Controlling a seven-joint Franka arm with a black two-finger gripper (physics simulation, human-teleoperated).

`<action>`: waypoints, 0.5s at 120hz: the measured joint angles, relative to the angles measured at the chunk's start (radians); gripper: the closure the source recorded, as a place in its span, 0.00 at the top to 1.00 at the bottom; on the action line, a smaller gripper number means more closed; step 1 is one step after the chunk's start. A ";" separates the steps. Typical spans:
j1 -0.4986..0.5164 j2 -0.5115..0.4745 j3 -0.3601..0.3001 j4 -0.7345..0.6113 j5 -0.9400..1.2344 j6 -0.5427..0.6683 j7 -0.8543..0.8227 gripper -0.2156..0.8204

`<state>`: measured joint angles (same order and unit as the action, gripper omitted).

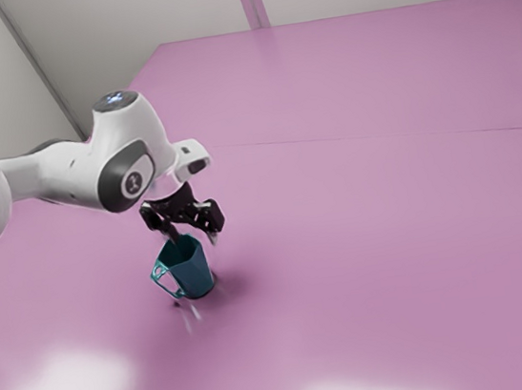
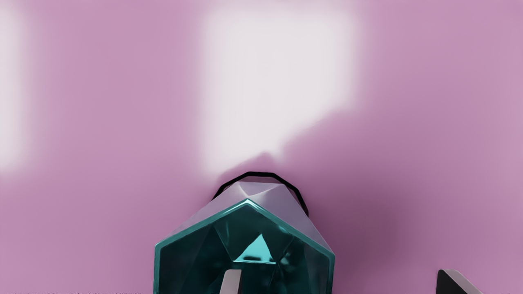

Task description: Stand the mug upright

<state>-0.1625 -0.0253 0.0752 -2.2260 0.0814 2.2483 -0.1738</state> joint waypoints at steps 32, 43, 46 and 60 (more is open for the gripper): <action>-0.005 -0.041 -0.002 0.147 0.011 -0.108 0.001 0.76; -0.004 -0.042 -0.005 0.224 0.012 -0.178 0.002 0.77; -0.004 -0.041 -0.006 0.246 0.013 -0.196 0.002 0.78; -0.005 -0.037 -0.007 0.344 0.014 -0.290 0.002 0.78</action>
<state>-0.1679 -0.0620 0.0677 -1.8821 0.0955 1.9581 -0.1714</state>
